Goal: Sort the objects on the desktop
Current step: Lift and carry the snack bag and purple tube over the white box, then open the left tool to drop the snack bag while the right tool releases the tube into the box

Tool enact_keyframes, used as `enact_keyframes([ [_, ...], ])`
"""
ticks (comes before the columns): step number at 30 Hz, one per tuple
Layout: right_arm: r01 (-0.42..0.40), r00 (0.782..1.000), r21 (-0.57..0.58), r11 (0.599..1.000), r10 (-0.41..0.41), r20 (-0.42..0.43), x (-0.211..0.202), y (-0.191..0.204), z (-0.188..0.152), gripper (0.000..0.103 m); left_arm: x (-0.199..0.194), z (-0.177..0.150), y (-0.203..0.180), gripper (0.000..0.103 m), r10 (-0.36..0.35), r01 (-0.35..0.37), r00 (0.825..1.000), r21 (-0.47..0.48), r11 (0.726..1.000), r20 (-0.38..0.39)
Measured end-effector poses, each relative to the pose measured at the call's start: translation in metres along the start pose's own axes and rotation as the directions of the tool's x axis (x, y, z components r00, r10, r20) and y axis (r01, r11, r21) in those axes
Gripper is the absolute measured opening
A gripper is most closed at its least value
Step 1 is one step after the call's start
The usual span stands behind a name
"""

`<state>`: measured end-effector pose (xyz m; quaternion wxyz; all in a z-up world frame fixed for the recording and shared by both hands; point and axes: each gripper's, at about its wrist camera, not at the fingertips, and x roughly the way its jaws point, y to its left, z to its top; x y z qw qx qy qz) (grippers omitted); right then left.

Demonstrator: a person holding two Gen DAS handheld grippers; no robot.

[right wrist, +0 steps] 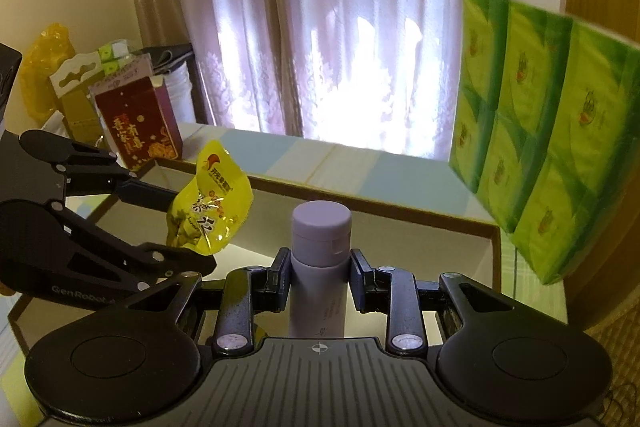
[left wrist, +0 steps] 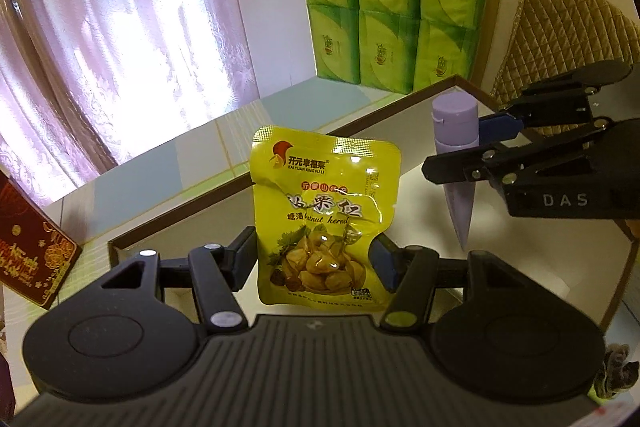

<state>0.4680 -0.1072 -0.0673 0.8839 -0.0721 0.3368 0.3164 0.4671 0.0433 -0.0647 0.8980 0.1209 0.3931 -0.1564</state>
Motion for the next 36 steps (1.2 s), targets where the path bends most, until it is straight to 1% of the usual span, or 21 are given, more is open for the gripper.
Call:
enact_keyframes([
  [8, 0.004, 0.999, 0.029, 1.0, -0.003, -0.043, 0.017, -0.007, -0.005, 0.027, 0.025, -0.002, 0.001, 0.056, -0.011, 0.01, 0.999, -0.009, 1.0, -0.032],
  [14, 0.007, 0.997, 0.032, 0.999, -0.005, -0.073, 0.026, -0.008, -0.006, 0.027, 0.039, -0.005, -0.002, 0.058, -0.025, 0.024, 0.997, -0.013, 1.0, -0.068],
  [19, 0.006, 0.996, 0.023, 1.0, -0.004, -0.084, 0.029, -0.008, -0.005, 0.027, 0.045, -0.009, 0.001, 0.059, -0.034, 0.031, 0.995, -0.035, 0.999, -0.09],
  [22, 0.011, 0.995, 0.02, 1.0, -0.009, -0.102, 0.031, -0.008, -0.005, 0.027, 0.044, -0.01, 0.001, 0.069, -0.047, 0.044, 0.995, -0.035, 0.998, -0.091],
  [23, 0.014, 0.994, 0.02, 1.0, -0.012, -0.106, 0.032, -0.008, -0.005, 0.027, 0.043, -0.01, 0.001, 0.075, -0.048, 0.045, 0.995, -0.034, 0.998, -0.09],
  [30, 0.02, 0.991, 0.012, 1.0, -0.018, -0.13, 0.035, -0.007, -0.006, 0.027, 0.038, -0.01, 0.001, 0.075, -0.043, 0.04, 0.996, -0.044, 0.998, -0.084],
  [33, 0.006, 0.993, 0.017, 1.0, -0.004, -0.116, 0.033, -0.006, -0.004, 0.028, 0.037, -0.011, 0.002, 0.075, -0.037, 0.033, 0.995, -0.05, 0.998, -0.09],
  [34, -0.007, 0.993, 0.017, 1.0, 0.009, -0.116, 0.033, -0.006, -0.003, 0.031, 0.036, -0.012, 0.002, 0.075, -0.036, 0.031, 0.995, -0.052, 0.998, -0.092],
  [35, -0.011, 0.994, 0.013, 1.0, 0.012, -0.112, 0.032, -0.005, -0.002, 0.046, 0.035, -0.012, 0.003, 0.075, -0.036, 0.032, 0.995, -0.053, 0.998, -0.094],
  [36, 0.001, 0.995, 0.001, 1.0, 0.0, -0.101, 0.03, -0.003, -0.001, 0.07, 0.034, -0.013, 0.003, 0.075, -0.037, 0.032, 0.995, -0.052, 0.998, -0.095],
])
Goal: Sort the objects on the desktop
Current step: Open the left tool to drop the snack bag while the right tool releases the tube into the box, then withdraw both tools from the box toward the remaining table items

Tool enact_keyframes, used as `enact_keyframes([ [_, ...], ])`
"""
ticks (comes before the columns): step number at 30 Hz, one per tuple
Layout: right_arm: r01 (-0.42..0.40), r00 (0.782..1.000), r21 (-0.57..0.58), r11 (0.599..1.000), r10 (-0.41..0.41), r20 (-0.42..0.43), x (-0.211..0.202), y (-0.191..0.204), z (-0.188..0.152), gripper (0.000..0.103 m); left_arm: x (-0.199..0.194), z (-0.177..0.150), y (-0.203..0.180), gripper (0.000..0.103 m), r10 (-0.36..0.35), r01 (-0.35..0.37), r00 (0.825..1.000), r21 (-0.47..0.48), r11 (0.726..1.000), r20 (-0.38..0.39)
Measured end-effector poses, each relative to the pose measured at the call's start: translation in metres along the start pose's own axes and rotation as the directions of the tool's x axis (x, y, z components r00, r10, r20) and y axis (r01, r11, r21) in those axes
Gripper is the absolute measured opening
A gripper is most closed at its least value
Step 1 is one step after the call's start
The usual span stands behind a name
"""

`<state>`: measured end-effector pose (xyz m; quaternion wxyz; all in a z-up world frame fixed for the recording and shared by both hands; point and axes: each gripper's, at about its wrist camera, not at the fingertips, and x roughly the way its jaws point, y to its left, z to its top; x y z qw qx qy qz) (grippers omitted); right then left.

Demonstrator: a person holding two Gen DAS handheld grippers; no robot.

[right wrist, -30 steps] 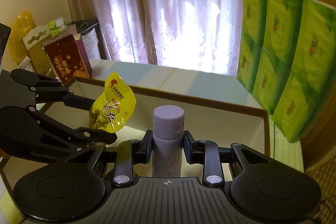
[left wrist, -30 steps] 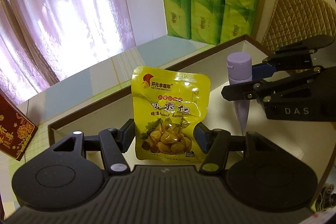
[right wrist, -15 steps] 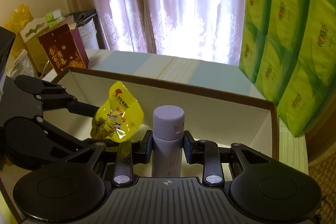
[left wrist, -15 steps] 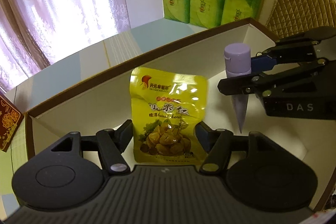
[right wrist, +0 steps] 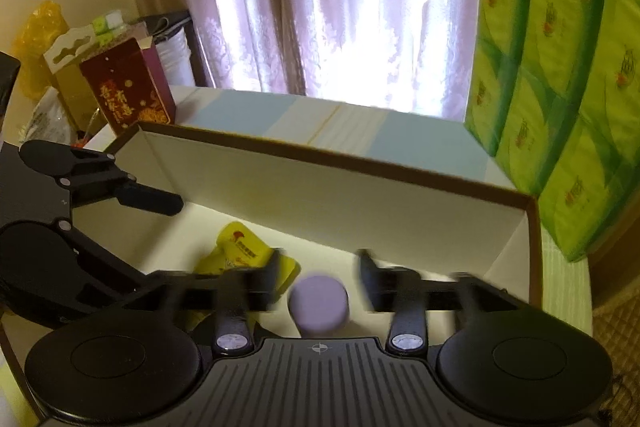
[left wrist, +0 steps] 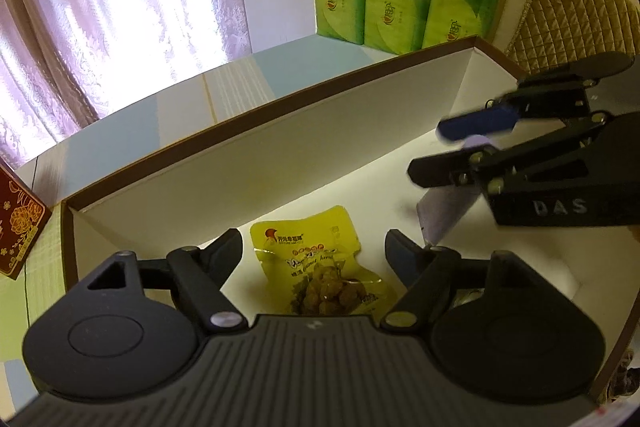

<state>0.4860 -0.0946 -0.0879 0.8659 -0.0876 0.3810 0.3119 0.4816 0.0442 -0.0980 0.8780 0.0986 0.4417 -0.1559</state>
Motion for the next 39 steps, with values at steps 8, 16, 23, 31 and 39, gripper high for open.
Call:
enact_keyframes([
  [8, 0.028, 0.999, -0.013, 1.0, -0.028, 0.026, -0.014, 0.0, 0.0, 0.083, -0.018, -0.001, 0.004, 0.083, 0.012, -0.011, 1.0, -0.006, 1.0, 0.02],
  [16, 0.027, 0.999, -0.018, 0.999, -0.026, 0.044, -0.044, -0.003, -0.007, 0.091, -0.045, -0.008, -0.001, 0.09, 0.009, -0.009, 0.999, 0.003, 1.0, 0.04],
  [23, 0.004, 0.999, -0.014, 1.0, -0.003, 0.055, -0.075, 0.001, -0.018, 0.097, -0.069, -0.016, -0.007, 0.091, 0.018, -0.017, 0.999, -0.022, 1.0, 0.037],
  [31, -0.001, 0.996, -0.016, 1.0, 0.003, 0.093, -0.116, 0.009, -0.035, 0.098, -0.125, -0.028, -0.013, 0.092, 0.056, -0.051, 0.992, -0.052, 0.997, 0.112],
  [39, -0.008, 0.988, 0.016, 1.0, 0.005, 0.153, -0.166, 0.021, -0.052, 0.099, -0.183, -0.051, -0.016, 0.092, 0.094, -0.08, 0.984, -0.097, 0.992, 0.153],
])
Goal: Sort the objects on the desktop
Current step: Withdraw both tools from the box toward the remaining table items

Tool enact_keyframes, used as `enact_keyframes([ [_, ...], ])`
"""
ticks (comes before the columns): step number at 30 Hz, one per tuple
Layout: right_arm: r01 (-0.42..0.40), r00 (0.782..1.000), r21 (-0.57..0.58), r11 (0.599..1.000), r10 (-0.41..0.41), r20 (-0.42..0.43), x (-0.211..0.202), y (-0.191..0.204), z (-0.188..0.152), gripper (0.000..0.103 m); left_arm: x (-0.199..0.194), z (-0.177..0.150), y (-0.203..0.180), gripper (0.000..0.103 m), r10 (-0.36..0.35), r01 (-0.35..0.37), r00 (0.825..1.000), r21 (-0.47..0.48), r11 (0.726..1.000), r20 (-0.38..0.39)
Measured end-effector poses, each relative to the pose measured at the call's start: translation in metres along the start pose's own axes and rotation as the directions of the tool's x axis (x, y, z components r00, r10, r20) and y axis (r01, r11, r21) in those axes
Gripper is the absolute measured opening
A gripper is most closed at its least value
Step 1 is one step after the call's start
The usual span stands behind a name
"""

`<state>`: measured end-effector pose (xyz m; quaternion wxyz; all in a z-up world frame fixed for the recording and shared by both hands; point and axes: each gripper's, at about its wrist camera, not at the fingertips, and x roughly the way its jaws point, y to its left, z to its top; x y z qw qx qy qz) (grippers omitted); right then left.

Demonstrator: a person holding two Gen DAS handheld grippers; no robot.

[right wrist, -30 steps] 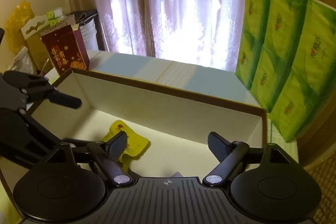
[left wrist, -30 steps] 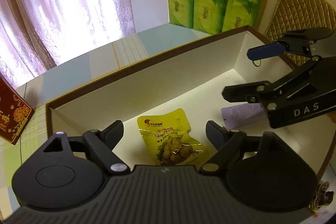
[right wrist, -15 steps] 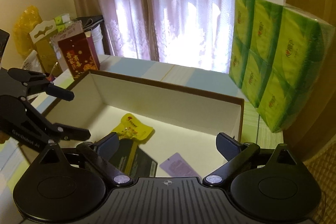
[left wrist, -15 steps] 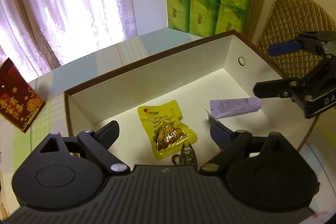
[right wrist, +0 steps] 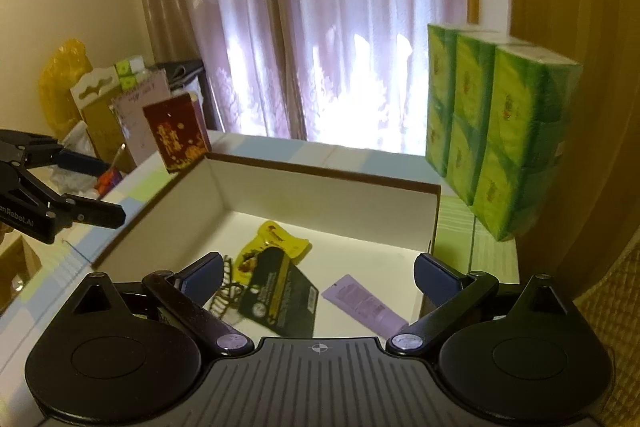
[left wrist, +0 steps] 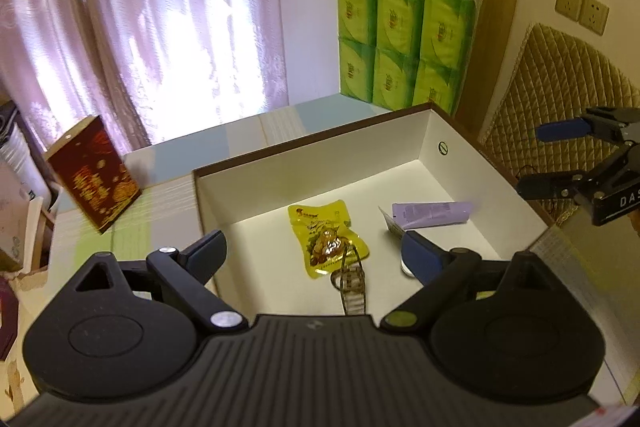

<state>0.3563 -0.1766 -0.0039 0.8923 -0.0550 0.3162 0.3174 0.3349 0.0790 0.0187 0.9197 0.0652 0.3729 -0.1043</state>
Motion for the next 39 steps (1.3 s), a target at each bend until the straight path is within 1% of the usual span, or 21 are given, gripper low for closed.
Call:
enact_keyframes([
  [4, -0.008, 0.999, 0.014, 1.0, 0.007, 0.034, -0.026, 0.01, -0.008, 0.099, -0.031, -0.013, 0.0, 0.092, 0.03, -0.029, 0.999, -0.023, 0.999, 0.031],
  [8, -0.009, 0.999, 0.027, 1.0, 0.007, 0.05, -0.048, 0.019, -0.022, 0.1, -0.058, -0.034, -0.005, 0.092, 0.034, -0.032, 0.998, -0.043, 0.999, 0.05],
  [13, 0.004, 1.0, 0.055, 0.998, -0.005, 0.03, -0.068, 0.03, -0.044, 0.101, -0.076, -0.065, -0.014, 0.093, 0.037, -0.035, 0.999, -0.079, 0.996, 0.027],
  [17, 0.006, 1.0, 0.081, 0.997, -0.005, -0.01, -0.077, 0.039, -0.065, 0.101, -0.082, -0.092, -0.023, 0.093, 0.024, -0.024, 1.0, -0.115, 0.993, -0.008],
  [19, -0.002, 0.999, 0.112, 0.994, 0.006, -0.04, -0.08, 0.042, -0.079, 0.101, -0.083, -0.105, -0.028, 0.093, 0.016, -0.02, 0.999, -0.131, 0.991, -0.03],
  [23, 0.004, 0.992, 0.187, 0.982, 0.02, -0.122, -0.081, 0.045, -0.112, 0.101, -0.083, -0.132, -0.038, 0.092, 0.024, -0.033, 0.997, -0.142, 0.989, -0.069],
  [27, -0.002, 0.975, 0.302, 0.953, 0.069, -0.21, -0.078, 0.047, -0.144, 0.1, -0.078, -0.159, -0.044, 0.092, 0.003, -0.025, 0.991, -0.171, 0.985, -0.133],
  [30, 0.002, 0.958, 0.403, 0.915, 0.115, -0.264, -0.075, 0.049, -0.168, 0.099, -0.074, -0.177, -0.048, 0.092, -0.005, -0.027, 0.984, -0.179, 0.984, -0.179],
  [31, 0.005, 0.951, 0.434, 0.901, 0.13, -0.28, -0.073, 0.049, -0.175, 0.096, -0.072, -0.183, -0.049, 0.092, -0.007, -0.029, 0.981, -0.181, 0.983, -0.196],
  [33, -0.002, 0.937, 0.494, 0.869, 0.174, -0.302, -0.068, 0.051, -0.186, 0.072, -0.069, -0.192, -0.051, 0.092, -0.008, -0.033, 0.976, -0.185, 0.982, -0.219],
  [36, 0.007, 0.916, 0.588, 0.809, 0.23, -0.327, -0.058, 0.05, -0.2, 0.057, -0.066, -0.2, -0.054, 0.092, -0.002, -0.042, 0.971, -0.175, 0.984, -0.239],
  [39, 0.025, 0.908, 0.637, 0.771, 0.25, -0.337, -0.053, 0.049, -0.208, 0.047, -0.066, -0.203, -0.053, 0.092, -0.002, -0.043, 0.97, -0.177, 0.983, -0.242],
])
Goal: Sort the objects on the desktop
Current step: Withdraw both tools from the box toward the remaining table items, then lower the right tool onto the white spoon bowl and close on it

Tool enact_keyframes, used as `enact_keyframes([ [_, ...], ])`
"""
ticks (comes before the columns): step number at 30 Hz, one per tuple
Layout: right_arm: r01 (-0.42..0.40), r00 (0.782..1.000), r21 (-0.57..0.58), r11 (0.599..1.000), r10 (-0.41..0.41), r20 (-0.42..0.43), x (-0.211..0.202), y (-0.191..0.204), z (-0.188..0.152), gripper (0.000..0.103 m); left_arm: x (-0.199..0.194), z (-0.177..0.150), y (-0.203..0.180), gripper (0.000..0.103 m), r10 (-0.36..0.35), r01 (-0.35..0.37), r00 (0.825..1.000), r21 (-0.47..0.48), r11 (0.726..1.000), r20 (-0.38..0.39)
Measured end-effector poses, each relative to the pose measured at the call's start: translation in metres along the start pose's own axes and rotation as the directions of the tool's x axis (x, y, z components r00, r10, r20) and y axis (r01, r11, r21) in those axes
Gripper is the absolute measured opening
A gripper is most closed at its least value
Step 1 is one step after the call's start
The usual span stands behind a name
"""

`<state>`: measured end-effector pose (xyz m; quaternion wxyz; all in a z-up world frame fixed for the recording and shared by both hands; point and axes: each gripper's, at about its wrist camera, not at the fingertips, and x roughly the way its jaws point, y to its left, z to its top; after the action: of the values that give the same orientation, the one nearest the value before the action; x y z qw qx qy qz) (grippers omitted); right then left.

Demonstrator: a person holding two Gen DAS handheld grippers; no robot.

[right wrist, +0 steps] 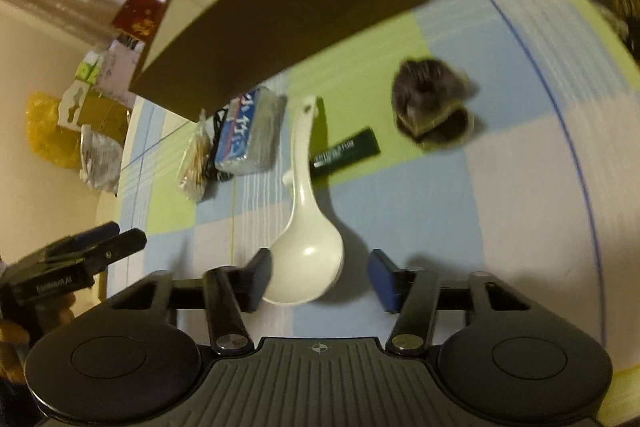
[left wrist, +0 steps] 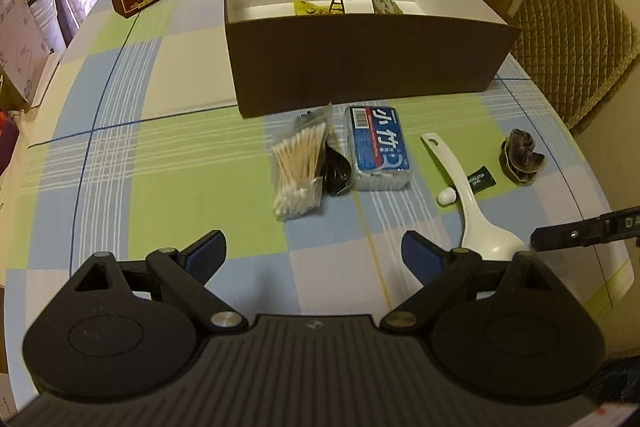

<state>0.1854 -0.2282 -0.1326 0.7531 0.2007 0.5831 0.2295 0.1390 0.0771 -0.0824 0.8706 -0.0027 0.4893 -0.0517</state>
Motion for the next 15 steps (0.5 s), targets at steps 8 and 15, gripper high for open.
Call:
enact_keyframes([
  [8, -0.08, 0.995, 0.241, 0.967, 0.092, -0.043, 0.02, -0.026, -0.004, 0.033, 0.003, -0.009, 0.008, 0.092, 0.001, -0.002, 1.0, -0.019, 1.0, -0.019],
  [15, -0.145, 0.985, 0.429, 0.892, 0.173, -0.026, 0.03, -0.052, -0.014, 0.007, 0.007, -0.011, 0.014, 0.092, 0.003, -0.003, 1.0, -0.025, 1.0, -0.028],
])
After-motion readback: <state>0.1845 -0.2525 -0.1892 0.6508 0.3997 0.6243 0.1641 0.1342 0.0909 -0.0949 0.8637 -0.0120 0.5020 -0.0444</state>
